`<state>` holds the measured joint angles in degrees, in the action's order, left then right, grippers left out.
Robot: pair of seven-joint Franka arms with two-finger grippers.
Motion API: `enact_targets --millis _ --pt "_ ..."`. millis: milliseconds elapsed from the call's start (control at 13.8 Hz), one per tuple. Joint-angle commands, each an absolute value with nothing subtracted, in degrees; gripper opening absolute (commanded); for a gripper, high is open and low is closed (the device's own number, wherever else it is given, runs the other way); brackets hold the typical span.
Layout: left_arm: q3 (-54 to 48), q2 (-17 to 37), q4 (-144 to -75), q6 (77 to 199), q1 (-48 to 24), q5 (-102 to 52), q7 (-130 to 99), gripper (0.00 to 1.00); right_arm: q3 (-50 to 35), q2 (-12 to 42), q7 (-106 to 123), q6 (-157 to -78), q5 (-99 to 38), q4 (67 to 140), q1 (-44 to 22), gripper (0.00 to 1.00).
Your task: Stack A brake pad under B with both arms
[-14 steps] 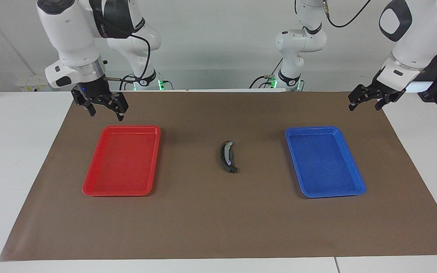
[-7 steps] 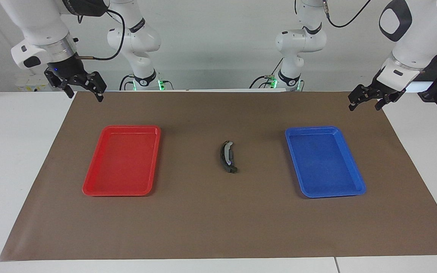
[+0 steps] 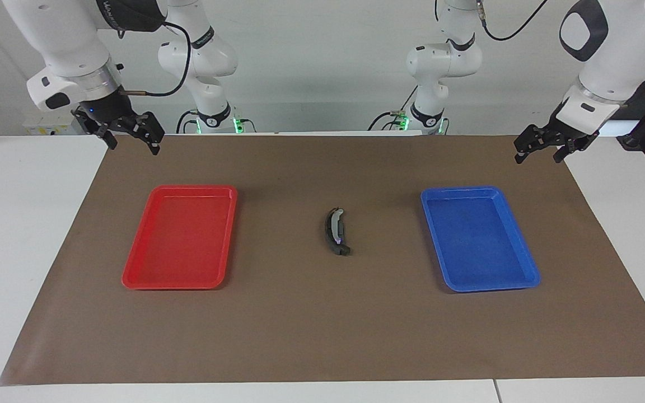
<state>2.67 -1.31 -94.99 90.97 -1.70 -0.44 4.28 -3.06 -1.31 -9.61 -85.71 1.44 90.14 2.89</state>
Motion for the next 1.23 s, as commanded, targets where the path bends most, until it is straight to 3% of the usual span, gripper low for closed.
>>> enact_targets --millis 0,794,1156 --pt "2.5 -2.0 -95.5 90.5 -1.2 0.0 3.8 0.99 0.3 -1.8 -10.3 -85.3 0.8 90.5 -0.3 0.99" --pt "2.5 -2.0 -95.5 90.5 -1.2 0.0 3.8 0.99 1.7 -3.3 -9.8 -85.7 1.1 93.3 -1.9 0.99" --pt "2.5 -2.0 -95.5 90.5 -1.2 0.0 3.8 0.99 2.0 -2.2 -3.9 -83.7 2.1 89.6 -0.5 0.99"
